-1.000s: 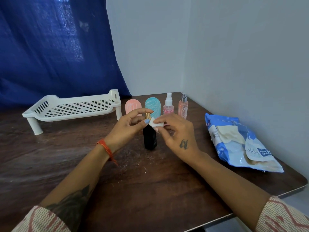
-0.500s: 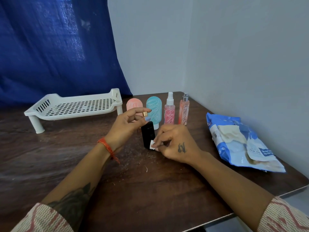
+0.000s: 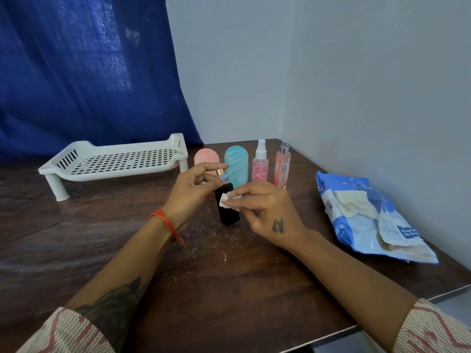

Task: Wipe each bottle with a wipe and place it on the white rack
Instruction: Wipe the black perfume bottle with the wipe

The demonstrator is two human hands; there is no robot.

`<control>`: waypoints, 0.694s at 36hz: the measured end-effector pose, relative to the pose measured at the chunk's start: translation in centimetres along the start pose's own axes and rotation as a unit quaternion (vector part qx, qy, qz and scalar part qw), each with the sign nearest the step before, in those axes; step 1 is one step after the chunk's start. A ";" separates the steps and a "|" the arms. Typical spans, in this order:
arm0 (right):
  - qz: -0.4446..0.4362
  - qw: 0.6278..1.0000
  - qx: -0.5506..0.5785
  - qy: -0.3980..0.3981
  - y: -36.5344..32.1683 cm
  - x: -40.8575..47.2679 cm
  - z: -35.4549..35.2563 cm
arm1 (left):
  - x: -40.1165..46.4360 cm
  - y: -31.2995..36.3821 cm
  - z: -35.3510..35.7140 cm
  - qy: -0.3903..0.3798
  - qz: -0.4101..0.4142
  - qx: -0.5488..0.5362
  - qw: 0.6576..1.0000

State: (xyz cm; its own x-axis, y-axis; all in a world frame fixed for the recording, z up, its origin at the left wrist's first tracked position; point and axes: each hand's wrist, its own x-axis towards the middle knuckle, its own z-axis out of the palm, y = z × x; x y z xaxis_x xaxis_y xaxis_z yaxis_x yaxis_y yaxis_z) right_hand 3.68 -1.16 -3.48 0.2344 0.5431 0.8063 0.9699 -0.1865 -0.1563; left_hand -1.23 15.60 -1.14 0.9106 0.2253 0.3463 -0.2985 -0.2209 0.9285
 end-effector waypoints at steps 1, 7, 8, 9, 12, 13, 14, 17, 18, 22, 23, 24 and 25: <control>-0.003 1.000 0.001 -0.007 0.0 -0.1 -0.1 | 0.0 0.0 0.0 0.000 0.000 0.001 1.000; 0.018 0.996 0.021 -0.081 -0.1 -0.1 -0.2 | 0.1 -0.1 0.0 0.006 -0.012 0.000 1.000; 0.028 0.995 0.027 -0.093 -0.1 -0.1 -0.3 | 0.1 -0.2 0.0 0.008 -0.017 -0.001 1.000; 0.038 0.994 0.034 -0.102 -0.1 -0.1 -0.3 | 0.1 -0.2 0.0 0.010 -0.023 -0.003 1.000; 0.058 0.990 0.048 -0.119 -0.2 -0.1 -0.3 | 0.2 -0.3 0.0 0.020 -0.041 -0.006 0.999; 0.063 0.990 0.046 -0.115 -0.2 -0.1 -0.3 | 0.2 -0.2 0.0 0.021 -0.045 -0.011 0.999; 0.069 0.991 0.041 -0.104 -0.1 -0.1 -0.4 | 0.2 -0.2 0.0 0.020 -0.049 -0.018 0.998; 0.096 0.995 0.018 -0.006 0.7 -0.1 -0.3 | 0.1 0.0 -0.1 0.011 -0.060 -0.032 0.998; 0.106 0.994 0.009 0.037 0.9 -0.1 -0.3 | 0.1 0.0 -0.1 0.008 -0.062 -0.034 0.997; 0.133 0.981 0.058 0.130 0.5 0.5 -0.3 | 0.0 0.4 0.4 -0.004 -0.062 -0.054 0.997; 0.125 0.981 0.076 0.128 0.2 0.6 -0.4 | 0.0 0.4 0.4 -0.005 -0.060 -0.058 0.996; 0.110 0.983 0.084 0.119 0.0 0.6 -0.4 | 0.0 0.4 0.5 -0.006 -0.058 -0.062 0.996; 0.089 0.987 0.082 0.105 -0.1 0.6 -0.3 | 0.0 0.5 0.5 -0.008 -0.057 -0.065 0.996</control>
State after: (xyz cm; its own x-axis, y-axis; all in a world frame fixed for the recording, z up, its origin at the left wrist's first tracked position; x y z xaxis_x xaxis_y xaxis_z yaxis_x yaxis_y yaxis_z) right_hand 3.68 -1.10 -2.82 0.4005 0.3278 0.8557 0.9160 -0.1189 -0.3832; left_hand -1.26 15.03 -0.79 0.9449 0.2262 0.2367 -0.2266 -0.0703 0.9715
